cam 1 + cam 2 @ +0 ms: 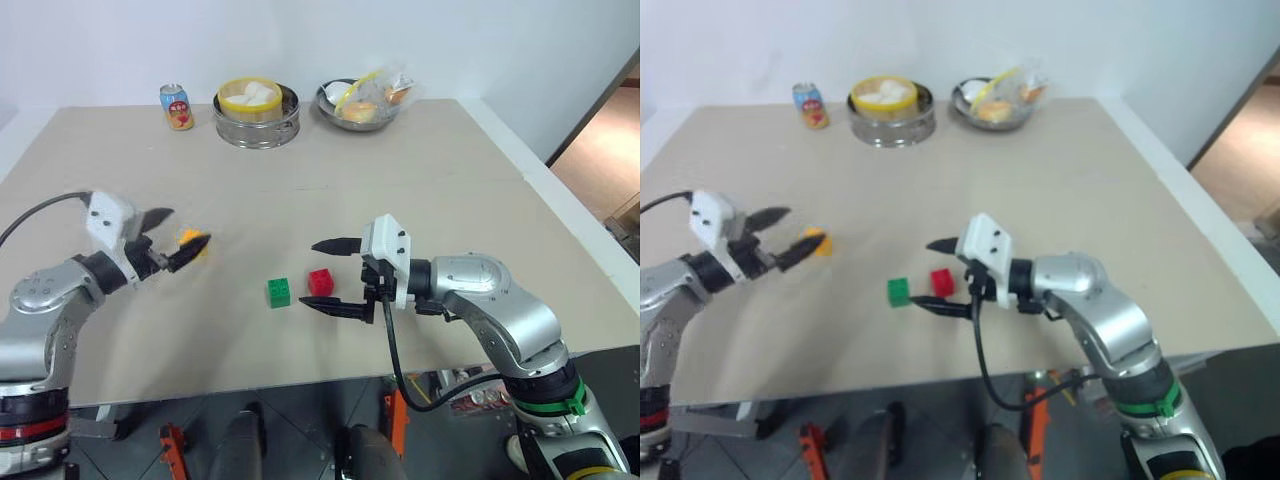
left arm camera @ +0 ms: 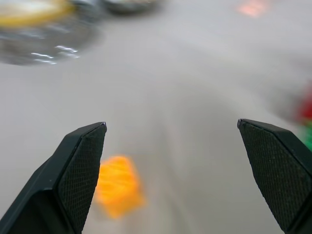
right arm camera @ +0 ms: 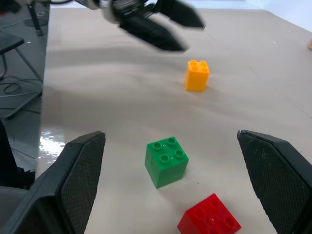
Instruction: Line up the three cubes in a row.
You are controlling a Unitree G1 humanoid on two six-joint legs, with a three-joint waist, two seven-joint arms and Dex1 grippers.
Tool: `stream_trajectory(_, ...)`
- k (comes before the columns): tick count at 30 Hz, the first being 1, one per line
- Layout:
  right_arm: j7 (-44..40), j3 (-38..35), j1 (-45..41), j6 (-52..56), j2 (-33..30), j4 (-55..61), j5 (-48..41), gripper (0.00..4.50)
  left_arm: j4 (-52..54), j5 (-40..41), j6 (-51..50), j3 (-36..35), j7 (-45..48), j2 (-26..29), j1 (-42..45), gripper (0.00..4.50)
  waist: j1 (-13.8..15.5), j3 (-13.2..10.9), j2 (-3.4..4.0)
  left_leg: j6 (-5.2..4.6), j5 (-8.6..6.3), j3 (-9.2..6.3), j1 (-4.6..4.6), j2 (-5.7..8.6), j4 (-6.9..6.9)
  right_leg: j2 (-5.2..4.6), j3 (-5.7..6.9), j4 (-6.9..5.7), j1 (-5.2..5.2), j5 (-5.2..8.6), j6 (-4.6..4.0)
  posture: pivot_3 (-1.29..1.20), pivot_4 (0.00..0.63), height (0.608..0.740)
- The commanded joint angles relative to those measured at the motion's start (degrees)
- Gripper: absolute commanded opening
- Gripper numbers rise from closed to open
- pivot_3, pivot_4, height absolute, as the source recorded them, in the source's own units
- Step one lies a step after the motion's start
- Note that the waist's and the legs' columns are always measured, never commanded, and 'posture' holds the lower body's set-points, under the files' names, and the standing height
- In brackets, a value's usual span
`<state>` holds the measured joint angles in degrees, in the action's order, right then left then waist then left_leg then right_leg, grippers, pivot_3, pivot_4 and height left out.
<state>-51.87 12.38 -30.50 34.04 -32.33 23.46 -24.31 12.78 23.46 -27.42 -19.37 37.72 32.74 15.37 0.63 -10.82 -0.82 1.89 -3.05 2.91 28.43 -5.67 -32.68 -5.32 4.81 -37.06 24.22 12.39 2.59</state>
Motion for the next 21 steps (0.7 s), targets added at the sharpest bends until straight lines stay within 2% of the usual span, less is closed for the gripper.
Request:
stream_trajectory(1, -1.24, -0.24, -1.92, -1.84, 0.13, -0.47, 0.21, 4.5, 2.69, -2.6, 1.16, -1.38, -8.77, -3.09, -0.94, 4.45, -0.01, 0.01, -0.01, 0.0, 0.0, 0.0, 0.0, -0.01, 0.0, 0.02, 0.0, 0.0, 0.02, -0.04, -0.01, 0.0, 0.15, 0.74)
stream_trajectory(6, -1.65, -0.38, -2.99, -2.56, 0.48, -2.15, 0.4, 4.5, -0.3, -6.1, 2.76, 0.88, -15.15, -7.25, -0.74, 4.45, 0.0, 0.01, -0.02, 0.0, 0.0, -0.01, -0.02, -0.01, 0.0, 0.05, 0.0, -0.01, 0.03, -0.09, 0.0, 0.0, 0.15, 0.74)
stream_trajectory(9, 1.82, -2.36, -3.32, -2.02, 2.91, -3.7, 0.03, 4.5, -2.9, -7.58, 3.69, 3.02, -16.7, -8.72, -0.41, 4.45, 0.0, 0.02, -0.03, 0.0, 0.0, 0.0, -0.02, -0.01, 0.0, 0.05, -0.01, -0.01, 0.02, -0.09, 0.0, 0.0, 0.15, 0.74)
stream_trajectory(14, 8.55, -5.56, -4.88, -0.37, 7.06, -7.02, 0.18, 4.5, -6.6, -8.27, 5.82, 5.07, -16.17, -9.45, 0.21, 4.45, 0.0, 0.02, -0.03, 0.0, 0.0, 0.01, -0.02, -0.01, -0.02, 0.06, -0.02, -0.01, 0.03, -0.12, 0.03, 0.0, 0.15, 0.74)
stream_trajectory(21, 8.95, -4.56, -4.8, -3.72, 6.97, -8.63, 3.0, 4.5, -11.05, -8.97, 7.39, 6.5, -16.11, -9.25, 1.82, 4.45, 0.01, 0.02, -0.03, 0.0, 0.0, 0.01, -0.02, -0.01, -0.02, 0.06, -0.01, -0.01, 0.04, -0.14, 0.03, 0.0, 0.15, 0.74)
